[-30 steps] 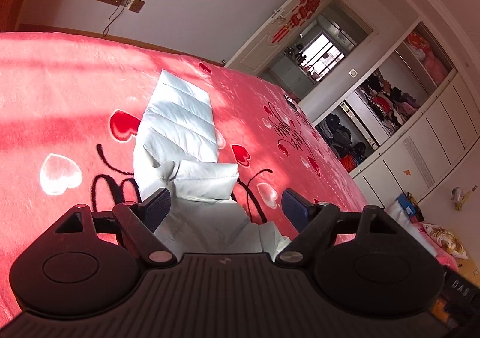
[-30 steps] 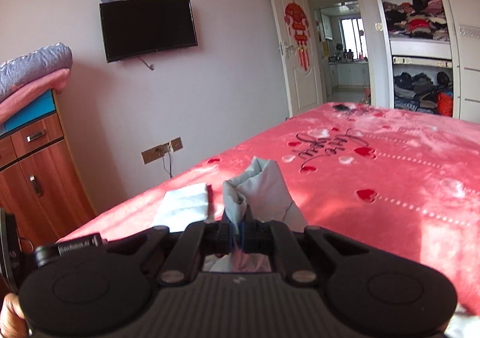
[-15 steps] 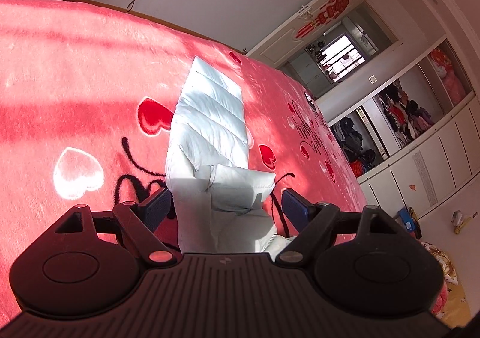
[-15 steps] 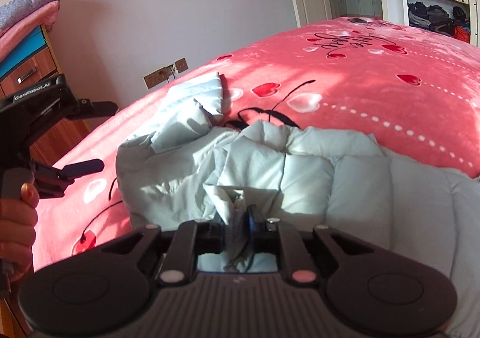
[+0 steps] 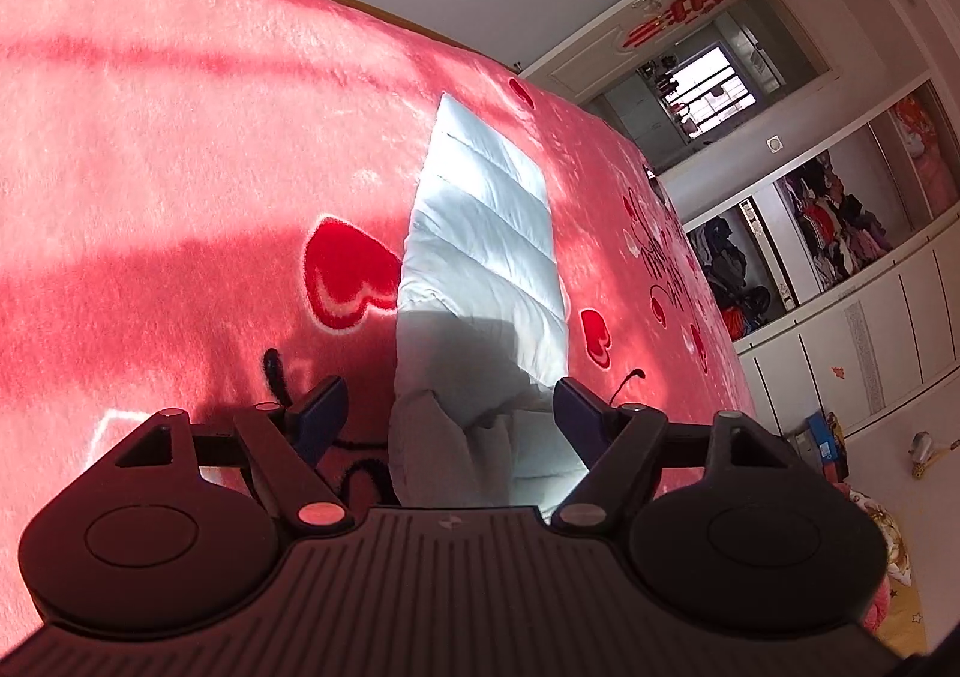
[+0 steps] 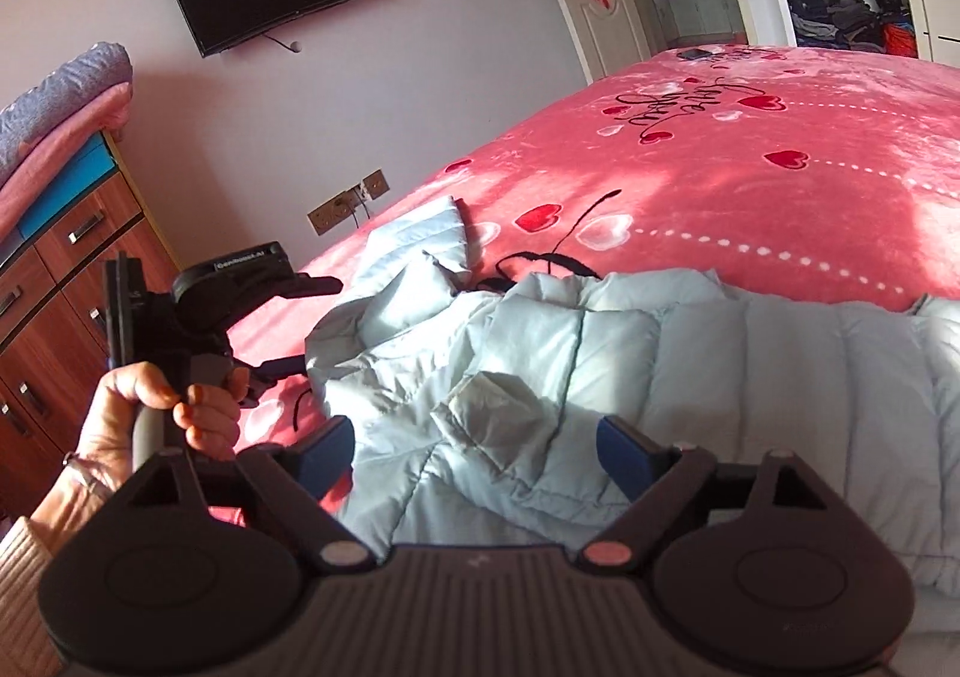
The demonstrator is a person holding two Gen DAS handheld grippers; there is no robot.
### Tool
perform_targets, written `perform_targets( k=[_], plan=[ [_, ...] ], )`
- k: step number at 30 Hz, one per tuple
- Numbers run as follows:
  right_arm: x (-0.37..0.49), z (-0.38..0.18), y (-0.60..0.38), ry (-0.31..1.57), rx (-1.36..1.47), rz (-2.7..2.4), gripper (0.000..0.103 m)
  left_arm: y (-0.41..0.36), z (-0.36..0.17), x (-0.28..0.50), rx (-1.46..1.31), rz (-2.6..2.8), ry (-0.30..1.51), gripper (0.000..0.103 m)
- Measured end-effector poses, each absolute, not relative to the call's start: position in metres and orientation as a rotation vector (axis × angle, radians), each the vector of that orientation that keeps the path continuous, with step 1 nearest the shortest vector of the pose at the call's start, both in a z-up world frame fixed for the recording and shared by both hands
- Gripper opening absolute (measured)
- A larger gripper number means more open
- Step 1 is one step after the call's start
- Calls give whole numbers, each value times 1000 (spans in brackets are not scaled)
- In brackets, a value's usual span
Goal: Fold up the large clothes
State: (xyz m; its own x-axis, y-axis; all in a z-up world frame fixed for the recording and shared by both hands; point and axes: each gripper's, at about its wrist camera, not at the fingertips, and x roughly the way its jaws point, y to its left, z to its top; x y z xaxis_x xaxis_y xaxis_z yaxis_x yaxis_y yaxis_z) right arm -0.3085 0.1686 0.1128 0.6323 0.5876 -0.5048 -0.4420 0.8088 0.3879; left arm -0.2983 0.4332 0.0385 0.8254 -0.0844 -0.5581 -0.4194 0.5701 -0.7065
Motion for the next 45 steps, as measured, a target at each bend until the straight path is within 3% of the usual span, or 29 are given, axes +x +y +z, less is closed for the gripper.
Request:
perform_targets(
  k=[2, 19, 22, 24, 26, 32, 37, 45],
  plan=[
    [-318, 117, 161, 647, 232, 575, 91, 438, 37, -293, -991, 195, 572, 83],
    [-348, 102, 130, 742, 226, 495, 92, 454, 18, -256, -1157, 135, 529, 81],
    [-348, 99, 126, 752, 240, 479, 93, 452, 20, -256, -1162, 132, 527, 73],
    [-348, 98, 124, 758, 255, 475, 93, 453, 19, -259, -1170, 144, 529, 61],
    [-349, 99, 122, 757, 259, 467, 93, 453, 16, -257, -1175, 178, 531, 40],
    [-350, 99, 120, 758, 259, 461, 93, 454, 16, -267, -1190, 225, 520, 16],
    [-351, 100, 112, 755, 275, 444, 93, 452, 22, -275, -1231, 247, 471, 10],
    [-357, 109, 87, 719, 330, 388, 93, 422, 81, -289, -1130, 152, 296, 9]
  ],
)
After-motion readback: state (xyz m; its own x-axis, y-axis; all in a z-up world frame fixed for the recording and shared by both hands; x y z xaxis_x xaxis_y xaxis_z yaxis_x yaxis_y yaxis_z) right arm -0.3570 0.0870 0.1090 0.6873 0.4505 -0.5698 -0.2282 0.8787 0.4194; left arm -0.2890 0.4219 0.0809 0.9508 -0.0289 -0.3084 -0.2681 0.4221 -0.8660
